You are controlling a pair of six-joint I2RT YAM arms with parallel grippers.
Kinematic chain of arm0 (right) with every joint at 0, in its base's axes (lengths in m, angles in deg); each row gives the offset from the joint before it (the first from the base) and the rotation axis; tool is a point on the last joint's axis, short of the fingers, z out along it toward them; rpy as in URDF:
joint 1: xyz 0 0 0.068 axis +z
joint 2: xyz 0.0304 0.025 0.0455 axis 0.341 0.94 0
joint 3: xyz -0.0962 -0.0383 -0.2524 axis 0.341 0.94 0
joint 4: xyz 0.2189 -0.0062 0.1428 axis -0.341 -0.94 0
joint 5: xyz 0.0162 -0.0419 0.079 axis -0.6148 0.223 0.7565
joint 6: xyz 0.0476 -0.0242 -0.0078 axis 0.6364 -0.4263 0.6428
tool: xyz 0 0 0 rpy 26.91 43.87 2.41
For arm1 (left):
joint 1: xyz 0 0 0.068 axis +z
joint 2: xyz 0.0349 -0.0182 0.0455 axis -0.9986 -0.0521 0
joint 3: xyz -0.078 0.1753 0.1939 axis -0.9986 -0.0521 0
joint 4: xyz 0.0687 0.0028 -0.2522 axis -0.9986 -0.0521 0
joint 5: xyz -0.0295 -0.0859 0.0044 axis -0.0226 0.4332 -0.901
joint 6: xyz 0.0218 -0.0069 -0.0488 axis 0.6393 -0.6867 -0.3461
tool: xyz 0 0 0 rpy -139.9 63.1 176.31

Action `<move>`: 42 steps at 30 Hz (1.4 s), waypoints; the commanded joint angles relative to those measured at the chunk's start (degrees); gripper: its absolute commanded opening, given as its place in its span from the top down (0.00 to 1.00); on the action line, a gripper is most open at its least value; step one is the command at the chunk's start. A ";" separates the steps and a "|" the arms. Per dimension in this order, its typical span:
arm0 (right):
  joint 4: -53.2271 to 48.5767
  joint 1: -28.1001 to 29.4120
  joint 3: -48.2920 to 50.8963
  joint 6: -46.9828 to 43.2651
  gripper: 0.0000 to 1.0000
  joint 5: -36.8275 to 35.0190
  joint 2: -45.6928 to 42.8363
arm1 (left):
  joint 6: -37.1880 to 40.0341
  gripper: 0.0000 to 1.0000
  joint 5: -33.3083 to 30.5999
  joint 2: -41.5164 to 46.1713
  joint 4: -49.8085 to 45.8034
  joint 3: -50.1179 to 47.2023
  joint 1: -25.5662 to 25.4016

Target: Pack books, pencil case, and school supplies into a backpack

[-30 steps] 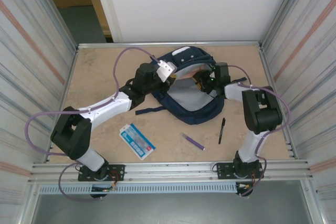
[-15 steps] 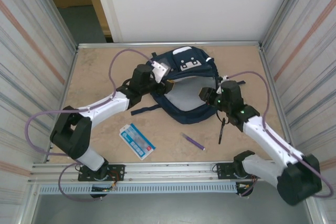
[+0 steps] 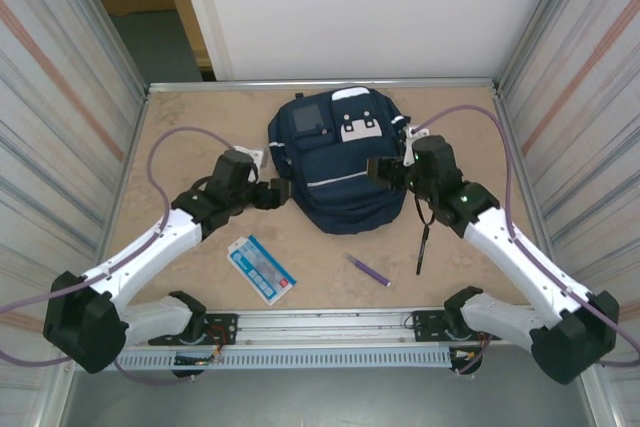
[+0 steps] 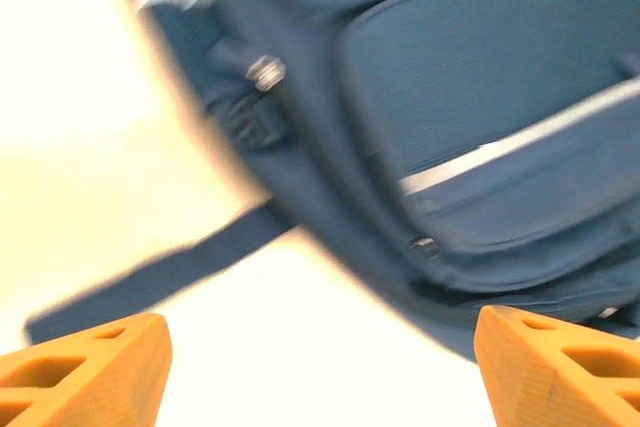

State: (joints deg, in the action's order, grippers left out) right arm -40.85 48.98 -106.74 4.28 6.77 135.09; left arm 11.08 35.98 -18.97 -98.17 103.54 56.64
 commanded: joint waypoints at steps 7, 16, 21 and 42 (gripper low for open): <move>-7.18 12.58 -12.29 -1.18 0.36 24.11 22.06 | -15.98 0.28 5.66 -5.29 -21.79 -3.18 3.62; -13.83 21.45 -20.03 1.56 0.46 38.57 41.08 | -20.22 0.51 15.67 -10.95 -18.90 -9.80 5.84; -11.79 24.04 -22.06 1.83 0.47 43.36 48.75 | -23.51 0.59 17.12 -7.16 -15.33 -15.85 8.79; -7.96 27.37 -28.14 6.88 0.63 55.91 63.32 | -28.60 0.71 28.38 -3.32 -3.74 -26.54 15.74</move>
State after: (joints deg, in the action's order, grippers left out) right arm -49.59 75.77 -133.25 8.89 60.84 196.73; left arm -15.74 64.89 -20.68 -99.88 80.30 72.47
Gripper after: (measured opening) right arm 0.376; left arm 0.292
